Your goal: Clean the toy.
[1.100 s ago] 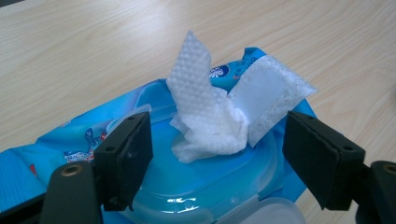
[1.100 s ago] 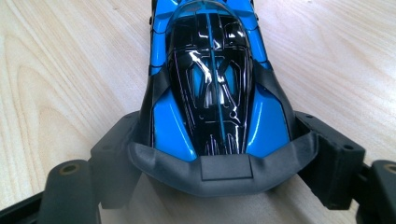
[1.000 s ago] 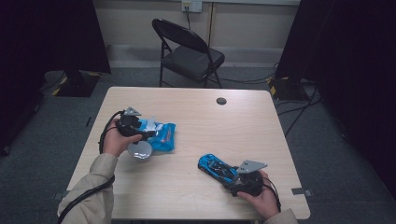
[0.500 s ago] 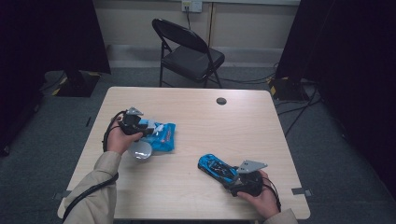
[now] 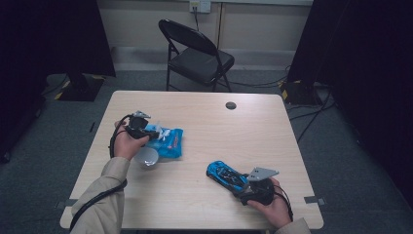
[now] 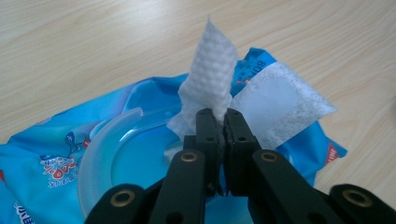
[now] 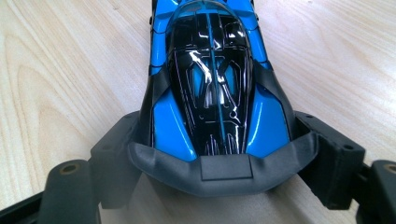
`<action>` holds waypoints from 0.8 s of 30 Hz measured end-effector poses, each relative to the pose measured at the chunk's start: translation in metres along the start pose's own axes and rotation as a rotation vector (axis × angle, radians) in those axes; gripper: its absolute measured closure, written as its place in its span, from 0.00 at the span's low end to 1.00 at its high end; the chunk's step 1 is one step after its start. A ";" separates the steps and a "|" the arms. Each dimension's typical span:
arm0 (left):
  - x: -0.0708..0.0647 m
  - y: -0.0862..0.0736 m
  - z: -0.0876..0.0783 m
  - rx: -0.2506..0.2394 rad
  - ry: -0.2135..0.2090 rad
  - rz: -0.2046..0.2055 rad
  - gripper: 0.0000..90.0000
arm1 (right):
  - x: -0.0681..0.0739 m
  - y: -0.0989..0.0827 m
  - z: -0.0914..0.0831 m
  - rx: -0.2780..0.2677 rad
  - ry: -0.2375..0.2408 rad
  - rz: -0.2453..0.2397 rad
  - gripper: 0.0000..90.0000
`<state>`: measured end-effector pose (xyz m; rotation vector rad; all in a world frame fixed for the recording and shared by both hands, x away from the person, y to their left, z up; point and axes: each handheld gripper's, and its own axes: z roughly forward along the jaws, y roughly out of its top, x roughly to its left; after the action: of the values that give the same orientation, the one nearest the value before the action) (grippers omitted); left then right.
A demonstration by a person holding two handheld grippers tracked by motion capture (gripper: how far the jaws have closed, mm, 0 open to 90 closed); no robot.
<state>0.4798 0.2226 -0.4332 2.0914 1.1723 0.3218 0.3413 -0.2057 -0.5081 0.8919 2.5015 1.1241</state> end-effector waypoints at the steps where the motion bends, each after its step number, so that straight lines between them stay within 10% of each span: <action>1: -0.001 0.001 -0.002 -0.004 -0.002 -0.002 0.96 | 0.000 0.000 0.000 0.000 0.000 0.000 0.26; 24: -0.017 0.027 -0.049 -0.090 -0.006 0.006 0.97 | 0.000 0.000 0.000 0.000 0.000 0.000 0.26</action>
<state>0.4624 0.2220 -0.3776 2.0168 1.1279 0.3638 0.3413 -0.2057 -0.5081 0.8918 2.5015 1.1240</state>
